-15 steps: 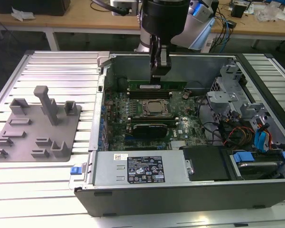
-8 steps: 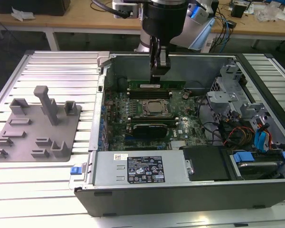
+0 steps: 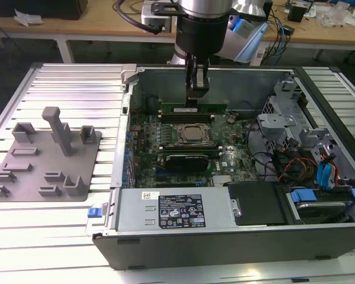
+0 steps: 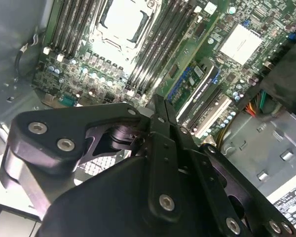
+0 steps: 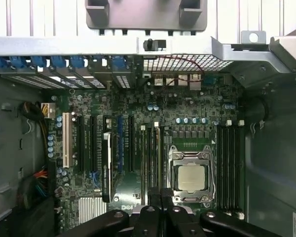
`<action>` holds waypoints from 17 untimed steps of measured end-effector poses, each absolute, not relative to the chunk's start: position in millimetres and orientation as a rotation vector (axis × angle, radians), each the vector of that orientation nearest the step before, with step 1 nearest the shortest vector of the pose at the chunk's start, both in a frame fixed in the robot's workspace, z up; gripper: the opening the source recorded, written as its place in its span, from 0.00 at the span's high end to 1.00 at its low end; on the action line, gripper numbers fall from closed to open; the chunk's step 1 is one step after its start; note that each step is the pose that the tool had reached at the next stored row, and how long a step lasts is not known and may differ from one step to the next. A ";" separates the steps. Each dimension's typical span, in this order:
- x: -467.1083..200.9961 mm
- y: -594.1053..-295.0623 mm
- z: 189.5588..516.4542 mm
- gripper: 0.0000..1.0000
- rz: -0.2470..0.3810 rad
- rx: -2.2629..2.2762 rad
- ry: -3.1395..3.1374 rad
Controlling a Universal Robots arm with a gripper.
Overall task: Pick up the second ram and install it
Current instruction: 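Pick up the second ram and move it above second insertion slot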
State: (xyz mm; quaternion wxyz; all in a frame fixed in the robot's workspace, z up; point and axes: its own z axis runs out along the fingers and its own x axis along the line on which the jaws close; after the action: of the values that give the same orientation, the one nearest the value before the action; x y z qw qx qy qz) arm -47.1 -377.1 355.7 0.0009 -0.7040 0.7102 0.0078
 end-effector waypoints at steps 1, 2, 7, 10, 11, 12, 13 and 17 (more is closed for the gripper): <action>-47.1 -374.7 353.5 0.91 0.024 -2.210 2.230; -47.1 -372.1 351.3 0.91 0.024 -2.211 2.230; -47.1 -362.9 343.2 0.91 0.024 -2.214 2.227; -47.1 -359.3 335.1 0.91 0.022 -2.228 2.214; -47.0 -359.1 334.5 0.91 0.020 -2.230 2.214; -47.1 -359.0 334.4 0.91 0.020 -2.230 2.215; -47.1 -359.0 333.6 0.91 0.017 -2.231 2.216; -47.1 -359.0 330.0 0.91 0.007 -2.236 2.220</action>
State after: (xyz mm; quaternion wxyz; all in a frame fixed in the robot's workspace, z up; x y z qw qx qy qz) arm -47.1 -359.0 330.0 -0.0046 -0.7095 0.7047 0.0023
